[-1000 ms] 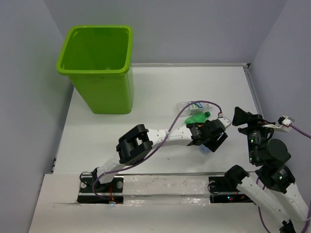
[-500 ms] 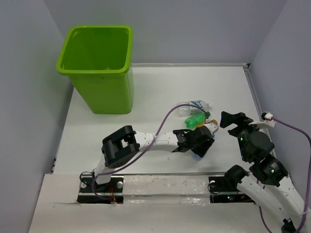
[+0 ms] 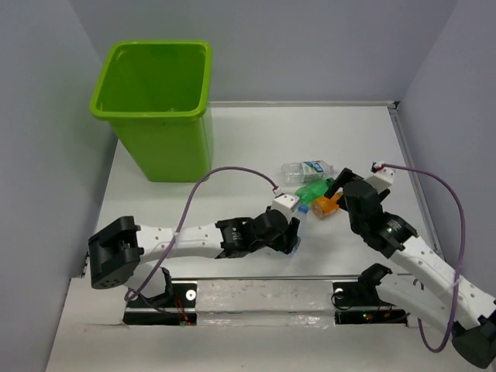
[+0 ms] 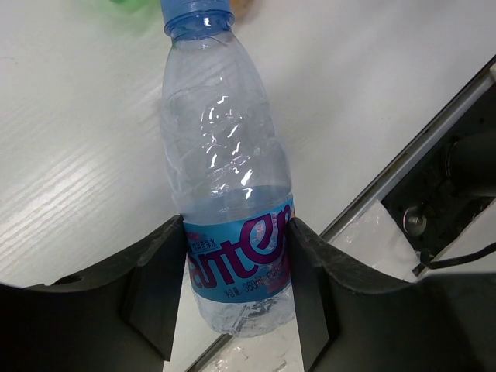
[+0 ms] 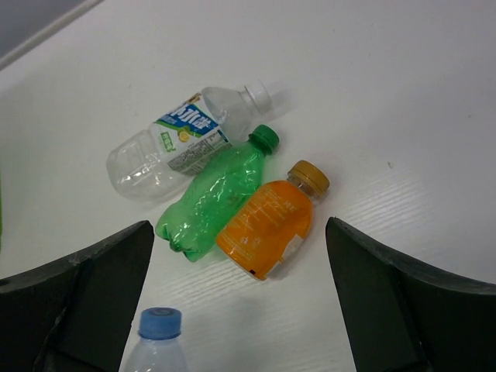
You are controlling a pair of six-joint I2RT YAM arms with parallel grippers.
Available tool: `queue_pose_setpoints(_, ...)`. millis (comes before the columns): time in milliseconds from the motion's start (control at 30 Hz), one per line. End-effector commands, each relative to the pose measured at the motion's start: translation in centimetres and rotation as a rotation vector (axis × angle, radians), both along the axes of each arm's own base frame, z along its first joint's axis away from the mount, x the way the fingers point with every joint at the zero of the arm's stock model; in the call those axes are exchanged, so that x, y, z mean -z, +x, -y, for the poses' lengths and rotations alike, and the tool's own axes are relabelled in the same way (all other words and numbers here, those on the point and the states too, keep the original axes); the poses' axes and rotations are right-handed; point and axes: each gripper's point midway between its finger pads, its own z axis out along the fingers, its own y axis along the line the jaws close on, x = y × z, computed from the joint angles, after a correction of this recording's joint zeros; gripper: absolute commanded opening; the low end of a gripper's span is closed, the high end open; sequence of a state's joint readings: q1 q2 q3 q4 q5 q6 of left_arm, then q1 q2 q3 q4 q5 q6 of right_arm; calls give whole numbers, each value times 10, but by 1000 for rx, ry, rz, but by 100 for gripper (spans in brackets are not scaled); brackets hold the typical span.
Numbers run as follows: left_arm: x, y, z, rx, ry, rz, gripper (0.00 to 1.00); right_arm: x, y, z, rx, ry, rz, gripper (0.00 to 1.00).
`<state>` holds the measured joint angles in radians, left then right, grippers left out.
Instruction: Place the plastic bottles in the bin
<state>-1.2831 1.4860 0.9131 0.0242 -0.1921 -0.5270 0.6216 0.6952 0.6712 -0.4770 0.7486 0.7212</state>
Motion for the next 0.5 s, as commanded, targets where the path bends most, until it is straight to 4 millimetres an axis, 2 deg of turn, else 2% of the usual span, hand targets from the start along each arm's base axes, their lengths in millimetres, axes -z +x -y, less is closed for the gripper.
queue_pose_setpoints(0,-18,14,-25,-151,-93,58,48,13,20,-18,34,90,-4,98)
queue_pose_setpoints(33,-28,18,-32,-182,-118,76,48,24,25,-20,51,100,-30,97)
queue_pose_setpoints(100,-25,20,-45,-215,-118,94,48,38,28,-23,64,126,-61,97)
queue_pose_setpoints(133,-34,22,-49,-229,-144,106,48,48,30,-20,84,124,-86,97)
queue_pose_setpoints(267,-33,25,-64,-264,-150,134,48,78,35,-17,128,198,-136,95)
queue_pose_setpoints(400,-31,24,-67,-261,-164,136,48,107,35,-14,140,238,-200,95)
queue_pose_setpoints(467,-33,22,-65,-248,-185,130,49,111,40,-18,127,278,-201,93)
